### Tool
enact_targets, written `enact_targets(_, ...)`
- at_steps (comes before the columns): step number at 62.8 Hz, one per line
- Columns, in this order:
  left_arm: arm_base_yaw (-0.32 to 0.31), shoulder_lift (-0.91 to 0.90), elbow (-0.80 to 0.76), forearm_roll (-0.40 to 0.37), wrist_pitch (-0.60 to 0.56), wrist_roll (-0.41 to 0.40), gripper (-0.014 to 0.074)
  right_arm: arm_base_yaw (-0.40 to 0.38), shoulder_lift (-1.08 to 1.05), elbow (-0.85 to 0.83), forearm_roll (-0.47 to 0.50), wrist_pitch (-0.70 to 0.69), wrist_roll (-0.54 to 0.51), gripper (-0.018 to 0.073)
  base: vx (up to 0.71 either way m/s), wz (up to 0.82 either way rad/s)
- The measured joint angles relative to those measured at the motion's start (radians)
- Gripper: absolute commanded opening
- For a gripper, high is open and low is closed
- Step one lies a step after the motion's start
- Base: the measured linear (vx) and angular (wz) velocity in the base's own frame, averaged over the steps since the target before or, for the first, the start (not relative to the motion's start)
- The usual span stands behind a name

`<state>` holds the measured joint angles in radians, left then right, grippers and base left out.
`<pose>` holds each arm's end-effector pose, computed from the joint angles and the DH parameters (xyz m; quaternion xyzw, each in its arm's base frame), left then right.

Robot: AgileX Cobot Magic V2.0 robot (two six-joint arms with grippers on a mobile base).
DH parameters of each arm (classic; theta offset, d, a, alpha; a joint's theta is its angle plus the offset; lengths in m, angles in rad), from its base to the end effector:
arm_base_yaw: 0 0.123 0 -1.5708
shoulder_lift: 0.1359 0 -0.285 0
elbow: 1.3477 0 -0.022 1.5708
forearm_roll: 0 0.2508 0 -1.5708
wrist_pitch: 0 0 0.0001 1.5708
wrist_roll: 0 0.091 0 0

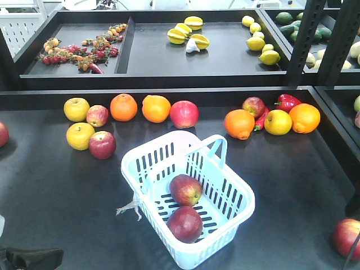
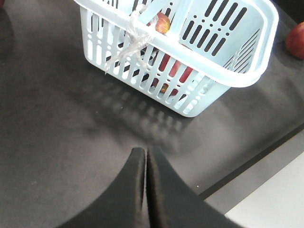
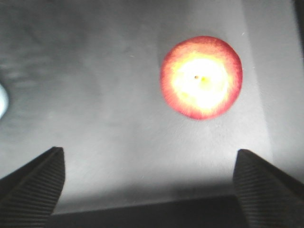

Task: Pick three apples into basket with both arms
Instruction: 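Reach the right gripper down and grasp a third red apple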

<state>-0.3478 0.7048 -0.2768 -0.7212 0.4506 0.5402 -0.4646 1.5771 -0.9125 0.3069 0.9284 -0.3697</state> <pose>0.1047 -0.0658 0.2168 0.1592 0.8827 -0.2275 0.3791 0.2514 -0.1014 0.1987 0.1343 0.9825 0.1015 0.0801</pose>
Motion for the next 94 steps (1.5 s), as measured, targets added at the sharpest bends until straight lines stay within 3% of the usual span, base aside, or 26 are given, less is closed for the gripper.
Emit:
enact_targets(30,0.000,0.000,0.000,0.000,0.000,0.000,-0.0006,0.003,0.210,-0.103,-0.020,-0.070,0.002,0.0634,0.00,0.00)
enact_targets(76,0.000,0.000,0.000,0.000,0.000,0.000,-0.0006,0.003,0.425,-0.117,-0.042,-0.174,0.002,0.0603,0.00,0.00)
enact_targets(87,0.000,0.000,0.000,0.000,0.000,0.000,-0.0006,0.003,0.460,-0.118,-0.042,-0.179,0.002,0.0545,0.00,0.00)
enact_targets(94,0.000,0.000,0.000,0.000,0.000,0.000,-0.0006,0.003,0.461,-0.121,-0.041,-0.176,0.002,0.0450,0.00,0.00)
